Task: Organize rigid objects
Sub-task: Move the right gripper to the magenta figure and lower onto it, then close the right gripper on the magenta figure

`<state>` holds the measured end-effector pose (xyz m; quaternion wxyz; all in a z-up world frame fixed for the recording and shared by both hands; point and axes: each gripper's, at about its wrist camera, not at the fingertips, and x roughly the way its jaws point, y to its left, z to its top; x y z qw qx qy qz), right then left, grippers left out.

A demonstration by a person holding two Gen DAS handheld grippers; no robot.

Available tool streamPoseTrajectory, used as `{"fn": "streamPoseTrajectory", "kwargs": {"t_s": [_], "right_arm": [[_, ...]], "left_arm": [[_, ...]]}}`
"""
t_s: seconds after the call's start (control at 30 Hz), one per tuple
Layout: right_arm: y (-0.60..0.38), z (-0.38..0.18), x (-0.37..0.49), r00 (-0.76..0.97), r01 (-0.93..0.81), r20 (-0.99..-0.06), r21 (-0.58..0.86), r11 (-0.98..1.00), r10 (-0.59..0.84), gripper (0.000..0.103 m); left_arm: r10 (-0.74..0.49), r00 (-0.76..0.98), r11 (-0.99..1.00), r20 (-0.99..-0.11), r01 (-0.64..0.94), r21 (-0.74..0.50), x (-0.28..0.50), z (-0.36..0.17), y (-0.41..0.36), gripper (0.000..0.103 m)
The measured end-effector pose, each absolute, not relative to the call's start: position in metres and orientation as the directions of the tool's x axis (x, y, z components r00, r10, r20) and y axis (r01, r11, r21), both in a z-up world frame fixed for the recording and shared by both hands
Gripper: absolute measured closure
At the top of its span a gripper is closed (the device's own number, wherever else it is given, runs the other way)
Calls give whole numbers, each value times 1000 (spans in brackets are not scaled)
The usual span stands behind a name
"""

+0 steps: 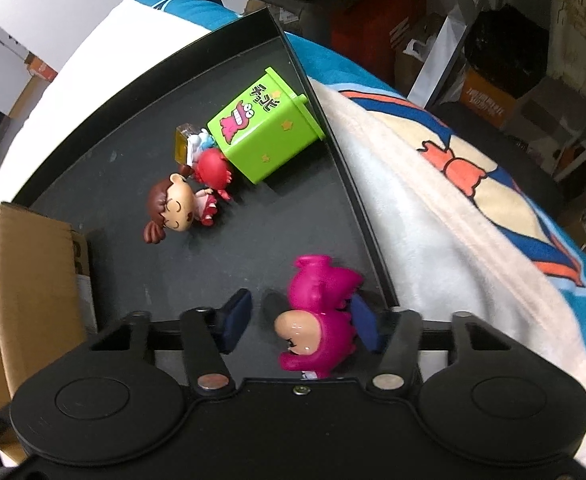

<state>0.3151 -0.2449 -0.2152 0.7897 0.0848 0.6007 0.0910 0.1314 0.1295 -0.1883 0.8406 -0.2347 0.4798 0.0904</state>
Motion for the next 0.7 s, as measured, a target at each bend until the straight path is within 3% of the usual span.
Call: {"fn": "streamPoseTrajectory", "kwargs": {"t_s": [0.7], "right_arm": [[-228, -175, 288, 320, -172, -907, 227, 959, 273, 64]], "left_arm": [[-82, 536, 876, -840, -363, -318, 124, -185, 129, 83]]}}
